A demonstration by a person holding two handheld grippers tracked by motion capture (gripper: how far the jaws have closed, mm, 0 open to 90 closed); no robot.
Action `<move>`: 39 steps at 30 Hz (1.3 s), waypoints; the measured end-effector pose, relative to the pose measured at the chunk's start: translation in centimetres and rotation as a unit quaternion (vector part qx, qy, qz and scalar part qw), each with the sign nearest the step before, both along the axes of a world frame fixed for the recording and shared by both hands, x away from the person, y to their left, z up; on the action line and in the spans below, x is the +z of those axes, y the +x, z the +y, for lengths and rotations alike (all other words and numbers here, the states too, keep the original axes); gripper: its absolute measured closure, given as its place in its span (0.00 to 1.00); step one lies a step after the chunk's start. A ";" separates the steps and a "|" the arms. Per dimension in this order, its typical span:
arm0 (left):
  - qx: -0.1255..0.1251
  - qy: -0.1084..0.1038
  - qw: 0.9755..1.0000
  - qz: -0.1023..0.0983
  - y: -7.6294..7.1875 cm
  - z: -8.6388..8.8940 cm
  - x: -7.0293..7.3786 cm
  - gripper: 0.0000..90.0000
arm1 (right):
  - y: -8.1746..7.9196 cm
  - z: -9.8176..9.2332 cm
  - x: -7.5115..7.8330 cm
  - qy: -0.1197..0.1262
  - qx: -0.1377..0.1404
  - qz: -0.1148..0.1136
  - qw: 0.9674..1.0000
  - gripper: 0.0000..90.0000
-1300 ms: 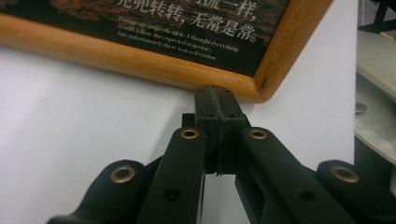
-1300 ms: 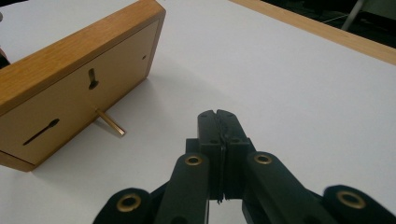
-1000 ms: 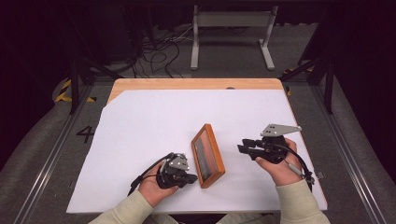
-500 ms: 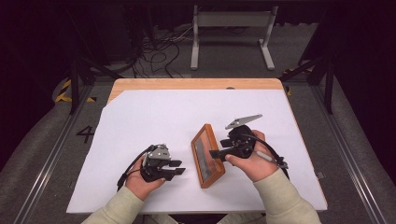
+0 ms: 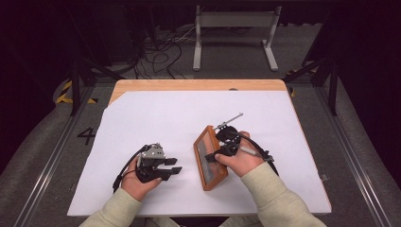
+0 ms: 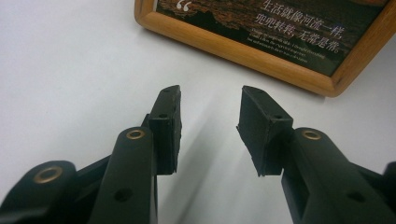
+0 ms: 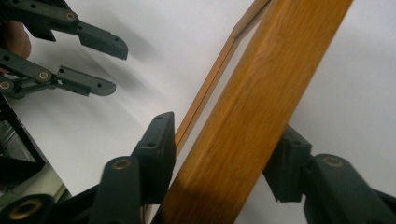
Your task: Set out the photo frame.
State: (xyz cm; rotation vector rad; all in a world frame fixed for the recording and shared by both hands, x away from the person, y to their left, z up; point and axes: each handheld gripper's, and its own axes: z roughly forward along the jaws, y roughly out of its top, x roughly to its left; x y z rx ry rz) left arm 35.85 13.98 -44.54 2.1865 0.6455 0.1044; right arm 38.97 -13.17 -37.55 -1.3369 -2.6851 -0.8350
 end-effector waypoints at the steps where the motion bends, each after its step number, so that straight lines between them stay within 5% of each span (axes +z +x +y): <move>1: 0.000 0.000 1.000 0.000 0.0 0.0 0.0 0.67 | 0.0 0.1 0.0 0.000 0.001 0.005 1.000 0.60; 4: -0.001 0.001 1.000 0.001 -0.1 0.0 0.0 0.68 | 0.1 0.3 0.1 -0.003 0.003 0.011 1.000 0.65; 14: 0.006 -0.001 1.000 0.001 0.0 0.4 0.0 0.69 | 0.2 0.4 0.3 -0.004 -0.052 0.032 0.998 0.75; 21: 0.012 -0.004 1.000 -0.002 0.0 0.8 0.0 0.70 | 0.4 0.4 0.4 0.006 -0.047 0.051 0.998 0.80; 32: 0.035 -0.022 0.999 0.002 0.1 2.2 -0.1 0.70 | 0.5 0.2 3.0 -0.002 -0.021 0.018 1.000 0.81; 35: 0.048 -0.029 0.998 0.001 0.2 2.9 0.0 0.69 | 0.8 0.1 4.5 -0.021 0.018 -0.020 0.999 0.81; 39: 0.061 -0.037 0.997 0.004 0.1 3.7 -0.2 0.69 | 1.2 0.1 5.4 -0.037 0.055 -0.041 0.997 0.81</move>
